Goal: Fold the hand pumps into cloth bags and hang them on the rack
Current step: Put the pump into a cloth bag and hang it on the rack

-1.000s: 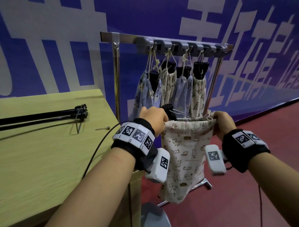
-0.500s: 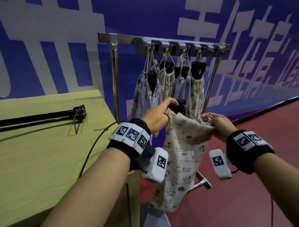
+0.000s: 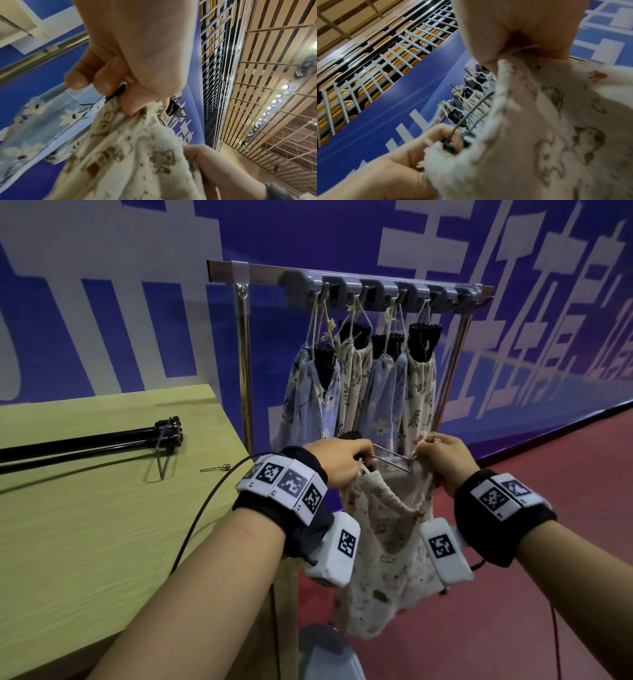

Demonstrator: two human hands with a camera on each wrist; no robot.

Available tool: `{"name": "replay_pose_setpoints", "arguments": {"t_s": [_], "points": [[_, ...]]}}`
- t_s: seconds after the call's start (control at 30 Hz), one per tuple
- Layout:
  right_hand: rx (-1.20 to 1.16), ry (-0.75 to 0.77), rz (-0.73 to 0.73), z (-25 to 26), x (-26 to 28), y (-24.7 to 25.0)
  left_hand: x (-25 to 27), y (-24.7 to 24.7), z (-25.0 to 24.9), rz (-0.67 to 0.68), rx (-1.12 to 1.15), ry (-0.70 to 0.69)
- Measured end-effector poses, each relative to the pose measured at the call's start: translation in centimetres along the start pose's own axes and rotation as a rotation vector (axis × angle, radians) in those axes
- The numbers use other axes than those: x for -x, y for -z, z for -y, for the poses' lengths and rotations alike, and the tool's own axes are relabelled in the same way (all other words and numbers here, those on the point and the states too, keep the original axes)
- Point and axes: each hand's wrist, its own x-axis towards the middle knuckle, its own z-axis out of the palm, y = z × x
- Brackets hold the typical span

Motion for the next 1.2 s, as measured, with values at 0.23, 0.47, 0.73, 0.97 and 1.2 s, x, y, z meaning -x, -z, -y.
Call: {"name": "replay_pose_setpoints", "arguments": {"t_s": [0.23,0.47,0.73,0.97,1.2], "points": [[-0.011,-0.157,-0.107,-1.8,-1.5,0.8,0.0,0.1,-0.2,0.076,-0.076,0.03],[-0.092,-0.022,-0.059,1.6,-0.6,1.5,-0.4,-0.5,-0.6,0.05,-0.22,0.018],[0.501,-0.118,0.439,0.9,3.9,0.0,-1.0,-0.9,0.3,-0.084,-0.214,0.12],[0.896,-0.223,0.671,1.3,5.3,-1.4,-1.3,-1.2,0.5,-0.087,-0.267,0.183],[1.034,0.111,0.328,0.9,4.7,-0.8,-1.4,-1.2,0.5,-0.1,-0.283,0.195]]}}
